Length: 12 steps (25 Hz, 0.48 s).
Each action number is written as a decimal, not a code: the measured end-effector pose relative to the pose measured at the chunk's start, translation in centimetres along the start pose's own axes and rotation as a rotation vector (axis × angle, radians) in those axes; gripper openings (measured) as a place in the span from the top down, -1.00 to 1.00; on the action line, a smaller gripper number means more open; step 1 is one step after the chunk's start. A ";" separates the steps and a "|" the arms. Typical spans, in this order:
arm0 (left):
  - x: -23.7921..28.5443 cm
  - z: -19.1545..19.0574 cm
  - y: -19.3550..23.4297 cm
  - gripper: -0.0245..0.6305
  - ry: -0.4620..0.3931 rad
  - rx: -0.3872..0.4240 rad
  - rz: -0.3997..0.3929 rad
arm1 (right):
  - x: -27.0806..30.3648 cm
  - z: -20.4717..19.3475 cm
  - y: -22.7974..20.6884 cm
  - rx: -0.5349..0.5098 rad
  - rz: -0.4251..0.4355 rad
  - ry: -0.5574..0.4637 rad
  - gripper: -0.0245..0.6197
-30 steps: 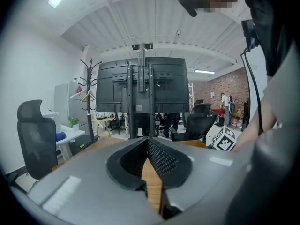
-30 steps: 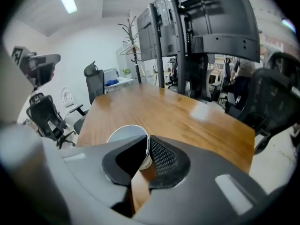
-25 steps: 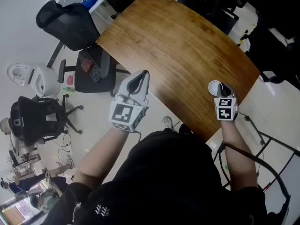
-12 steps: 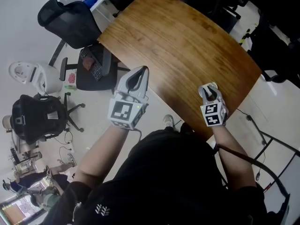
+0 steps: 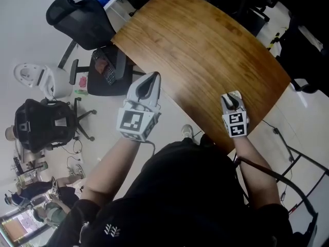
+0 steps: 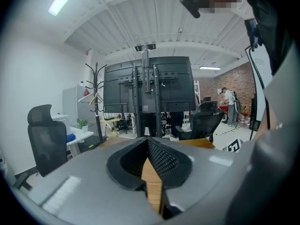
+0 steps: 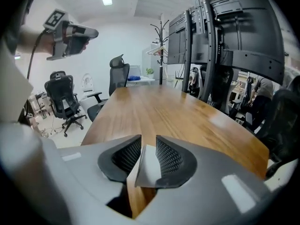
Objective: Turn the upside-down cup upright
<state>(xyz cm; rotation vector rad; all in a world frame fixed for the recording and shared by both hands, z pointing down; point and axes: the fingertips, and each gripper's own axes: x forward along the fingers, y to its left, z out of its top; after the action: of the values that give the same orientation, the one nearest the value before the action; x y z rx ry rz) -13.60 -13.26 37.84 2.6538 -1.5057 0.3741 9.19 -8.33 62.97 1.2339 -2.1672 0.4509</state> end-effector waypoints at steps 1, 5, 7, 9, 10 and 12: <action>-0.1 0.0 0.0 0.93 0.000 0.000 0.003 | -0.2 0.3 -0.3 0.013 0.011 -0.019 0.56; -0.2 0.2 -0.1 0.93 -0.007 0.008 0.004 | -2.2 1.6 -4.2 0.081 -0.042 -0.119 0.50; -0.3 0.3 0.0 0.93 -0.007 0.004 0.009 | -2.6 0.5 -6.9 0.189 -0.067 -0.095 0.43; -0.4 0.3 0.1 0.93 -0.007 0.003 0.014 | -2.4 -1.5 -8.2 0.328 -0.021 -0.042 0.34; -0.4 0.3 0.1 0.93 -0.008 0.004 0.015 | -2.2 -2.6 -8.3 0.397 0.022 -0.018 0.32; -0.4 0.3 0.0 0.93 -0.007 0.005 0.018 | -1.9 -4.0 -7.9 0.525 0.098 0.004 0.30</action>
<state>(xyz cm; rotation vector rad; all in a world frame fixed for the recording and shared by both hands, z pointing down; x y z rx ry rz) -13.73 -12.94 37.41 2.6497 -1.5335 0.3706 18.10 -8.89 64.83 1.3871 -2.1844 1.1152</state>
